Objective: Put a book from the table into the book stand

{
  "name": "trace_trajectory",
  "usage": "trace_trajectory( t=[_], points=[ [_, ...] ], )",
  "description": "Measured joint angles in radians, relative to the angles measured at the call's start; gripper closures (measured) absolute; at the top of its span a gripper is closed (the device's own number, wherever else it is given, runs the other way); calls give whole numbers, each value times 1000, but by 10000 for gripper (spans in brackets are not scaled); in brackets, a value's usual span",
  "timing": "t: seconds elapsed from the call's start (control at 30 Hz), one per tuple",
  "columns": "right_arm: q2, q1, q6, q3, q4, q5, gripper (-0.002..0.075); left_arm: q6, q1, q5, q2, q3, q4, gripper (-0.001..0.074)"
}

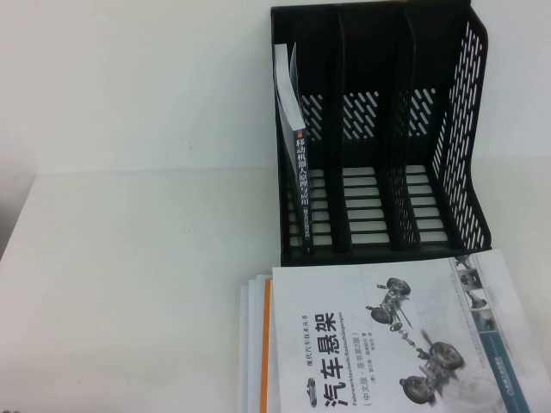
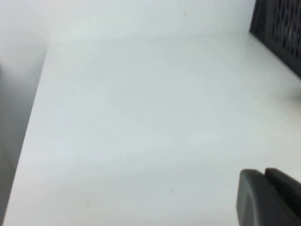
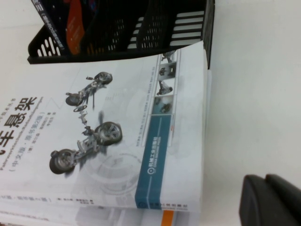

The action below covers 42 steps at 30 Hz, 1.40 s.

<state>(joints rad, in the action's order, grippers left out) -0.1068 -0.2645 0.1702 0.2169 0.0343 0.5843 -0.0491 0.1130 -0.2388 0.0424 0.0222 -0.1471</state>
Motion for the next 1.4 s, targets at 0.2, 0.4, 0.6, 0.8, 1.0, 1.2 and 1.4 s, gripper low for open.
trace_trajectory(
  t=[0.2,0.4,0.6,0.8,1.0,1.2,1.4],
  points=[
    [0,0,0,0,2,0,729,3,-44,-78,-50,-2,-15,735],
    [0,0,0,0,2,0,729,11,-46,-80,-52,-3,-15,735],
    [0,0,0,0,2,0,729,17,-48,-82,-52,-3,-15,736],
    [0,0,0,0,2,0,729,22,-49,-82,-52,-3,-15,736],
    [0,0,0,0,2,0,729,22,-49,-82,-52,-3,-15,736],
    [0,0,0,0,2,0,729,22,-49,-82,-52,-3,-15,736],
    [0,0,0,0,2,0,729,22,-49,-83,-52,-3,-15,736]
  ],
)
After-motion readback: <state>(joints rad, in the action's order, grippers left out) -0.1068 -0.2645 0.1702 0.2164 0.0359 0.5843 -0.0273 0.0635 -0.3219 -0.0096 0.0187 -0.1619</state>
